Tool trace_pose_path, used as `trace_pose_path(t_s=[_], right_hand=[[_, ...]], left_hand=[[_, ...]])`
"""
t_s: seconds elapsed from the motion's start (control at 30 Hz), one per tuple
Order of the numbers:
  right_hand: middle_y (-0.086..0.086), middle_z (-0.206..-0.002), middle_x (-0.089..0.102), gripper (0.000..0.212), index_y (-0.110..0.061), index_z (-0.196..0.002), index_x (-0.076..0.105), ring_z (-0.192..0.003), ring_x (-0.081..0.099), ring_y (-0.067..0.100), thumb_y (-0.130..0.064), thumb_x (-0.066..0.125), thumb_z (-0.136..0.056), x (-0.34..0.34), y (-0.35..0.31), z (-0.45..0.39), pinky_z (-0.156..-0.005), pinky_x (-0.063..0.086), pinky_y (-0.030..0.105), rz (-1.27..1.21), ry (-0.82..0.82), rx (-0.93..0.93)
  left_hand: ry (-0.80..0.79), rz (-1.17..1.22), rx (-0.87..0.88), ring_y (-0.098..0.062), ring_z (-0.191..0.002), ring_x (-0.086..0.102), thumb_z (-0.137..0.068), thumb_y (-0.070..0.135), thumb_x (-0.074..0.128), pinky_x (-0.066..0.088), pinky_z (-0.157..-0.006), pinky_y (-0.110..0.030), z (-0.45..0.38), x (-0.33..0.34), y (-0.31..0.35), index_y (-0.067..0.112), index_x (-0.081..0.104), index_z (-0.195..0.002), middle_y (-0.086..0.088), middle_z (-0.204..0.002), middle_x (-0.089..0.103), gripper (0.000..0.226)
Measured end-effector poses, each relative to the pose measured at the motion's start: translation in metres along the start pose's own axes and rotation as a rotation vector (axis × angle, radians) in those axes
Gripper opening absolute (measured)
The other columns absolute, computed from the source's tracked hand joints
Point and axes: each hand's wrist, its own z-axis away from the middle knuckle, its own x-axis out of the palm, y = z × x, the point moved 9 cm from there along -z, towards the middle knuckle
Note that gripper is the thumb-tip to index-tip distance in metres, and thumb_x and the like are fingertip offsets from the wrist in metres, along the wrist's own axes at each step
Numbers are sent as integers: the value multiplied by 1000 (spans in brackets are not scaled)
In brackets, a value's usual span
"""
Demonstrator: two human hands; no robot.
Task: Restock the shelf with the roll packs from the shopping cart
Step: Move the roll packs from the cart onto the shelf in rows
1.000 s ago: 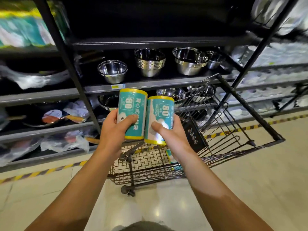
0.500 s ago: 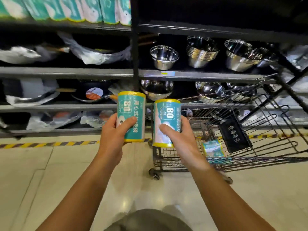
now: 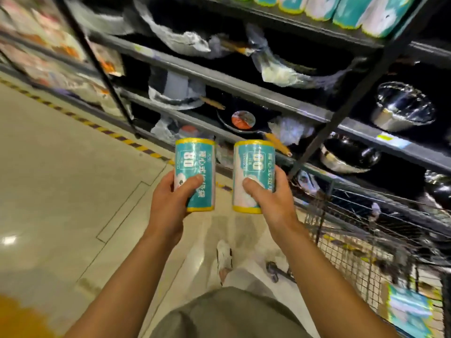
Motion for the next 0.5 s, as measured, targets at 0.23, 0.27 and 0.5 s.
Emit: trace_pose_path(t_s=[0.23, 0.27, 0.5], right_hand=[[-8, -107, 71, 62, -35, -131, 51, -89, 72, 10, -35, 80, -77, 96, -39, -80, -76, 60, 31, 78, -236, 8], [-8, -105, 71, 60, -37, -129, 52, -89, 72, 11, -35, 80, -76, 111, -43, -87, -76, 60, 32, 94, -276, 9], [-11, -100, 72, 53, -38, -123, 56, -84, 71, 8, -34, 77, -74, 208, -56, -128, -72, 59, 34, 198, -396, -9]], left_hand=[[238, 85, 4, -18, -93, 74, -90, 23, 69, 58, -69, -32, -56, -57, 28, 19, 63, -120, -2, -107, 74, 32], [269, 106, 0, -18, -92, 74, -90, 23, 68, 59, -69, -32, -61, -65, 29, 20, 63, -120, -2, -107, 74, 31], [440, 217, -26, -18, -89, 73, -89, 21, 68, 57, -66, -32, -97, -131, 37, 17, 65, -119, -4, -105, 75, 30]])
